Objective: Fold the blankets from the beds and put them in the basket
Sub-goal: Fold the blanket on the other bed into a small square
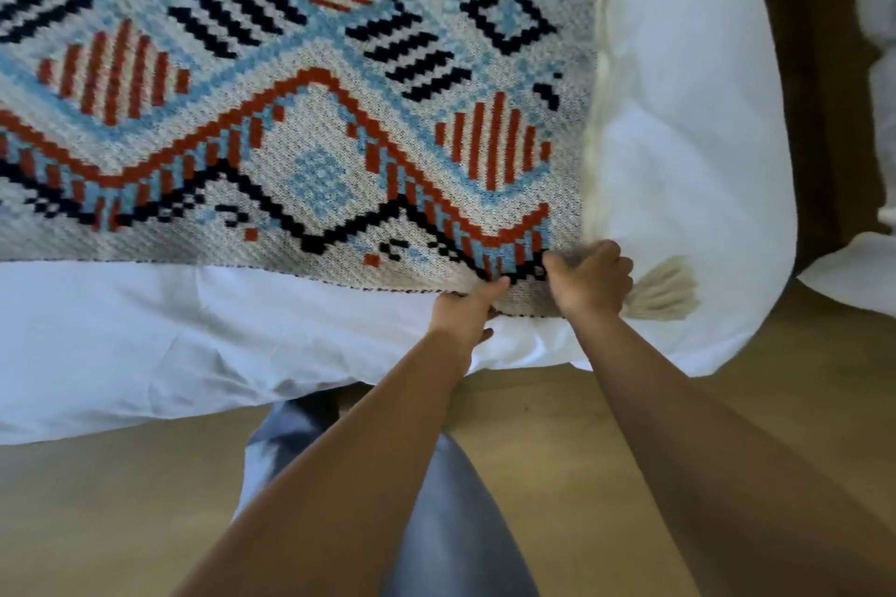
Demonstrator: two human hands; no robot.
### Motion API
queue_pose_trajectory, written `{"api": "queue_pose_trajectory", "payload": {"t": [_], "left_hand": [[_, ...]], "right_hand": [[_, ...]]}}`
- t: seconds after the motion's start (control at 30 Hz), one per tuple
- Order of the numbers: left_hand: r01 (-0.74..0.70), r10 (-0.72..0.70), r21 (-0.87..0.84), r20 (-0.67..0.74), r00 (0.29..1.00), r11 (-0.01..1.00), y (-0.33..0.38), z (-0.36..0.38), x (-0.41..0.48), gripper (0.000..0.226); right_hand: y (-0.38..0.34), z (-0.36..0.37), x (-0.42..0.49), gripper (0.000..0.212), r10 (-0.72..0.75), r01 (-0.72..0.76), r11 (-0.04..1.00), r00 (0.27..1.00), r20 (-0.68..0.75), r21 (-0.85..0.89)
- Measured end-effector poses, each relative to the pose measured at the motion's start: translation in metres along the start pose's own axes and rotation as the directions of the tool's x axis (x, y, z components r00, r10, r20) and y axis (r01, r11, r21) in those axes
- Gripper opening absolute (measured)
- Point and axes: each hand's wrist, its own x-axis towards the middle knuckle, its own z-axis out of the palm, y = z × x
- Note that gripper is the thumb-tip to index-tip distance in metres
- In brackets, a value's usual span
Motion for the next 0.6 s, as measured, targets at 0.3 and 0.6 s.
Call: {"api": "queue_pose_trajectory", "payload": {"t": [0.3,0.6], "left_hand": [[0.057,-0.018,-0.166,0.230,0.973,0.984,0.022,-0.012,-0.029,0.016],[-0.184,0.163,-0.451,-0.085,0.983,0.873,0.074,-0.156,-0.047,0.009]], "right_hand": [[-0.106,0.013,-0.044,0.028,-0.097,-0.073,0.904,0.925,0.367,0.422],[-0.230,0.084,-0.155,0.028,-0.305,-0.003,0.879,0.766,0.566,0.477]]}}
